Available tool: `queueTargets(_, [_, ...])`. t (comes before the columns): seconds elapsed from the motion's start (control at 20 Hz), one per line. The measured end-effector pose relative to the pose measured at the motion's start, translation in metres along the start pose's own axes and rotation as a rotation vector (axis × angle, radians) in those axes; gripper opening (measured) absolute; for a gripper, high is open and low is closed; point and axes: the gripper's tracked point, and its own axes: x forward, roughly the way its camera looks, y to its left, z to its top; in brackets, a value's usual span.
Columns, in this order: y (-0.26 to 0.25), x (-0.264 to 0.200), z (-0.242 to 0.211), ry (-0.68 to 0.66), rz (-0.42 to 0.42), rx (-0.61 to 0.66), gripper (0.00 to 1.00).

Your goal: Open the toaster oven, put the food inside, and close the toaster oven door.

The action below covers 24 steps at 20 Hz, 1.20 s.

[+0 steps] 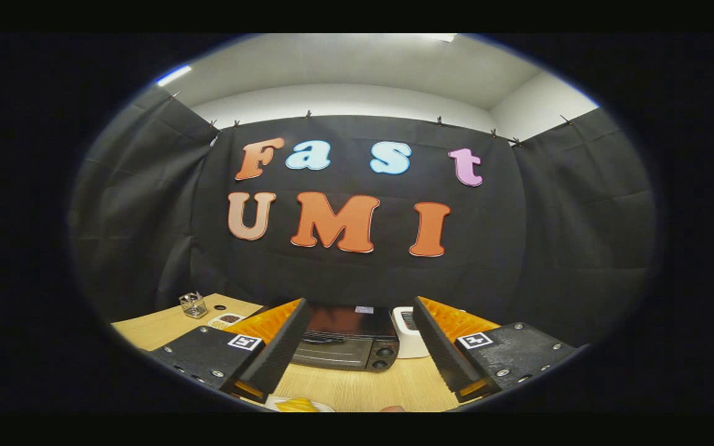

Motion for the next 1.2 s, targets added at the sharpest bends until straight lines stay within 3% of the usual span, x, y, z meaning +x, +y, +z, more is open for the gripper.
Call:
queueTargets(0.2, [0.017, 0.027, -0.026, 0.065, 0.014, -0.003, 0.99])
queueTargets(0.45, [0.048, 0.078, -0.096, 0.244, 0.068, 0.039, 0.99])
queueTargets(0.7, [0.064, 0.126, -0.152, 0.372, 0.049, 0.0, 0.99])
queueTargets(1.2, [0.092, 0.157, -0.184, 0.456, 0.041, 0.041, 0.99])
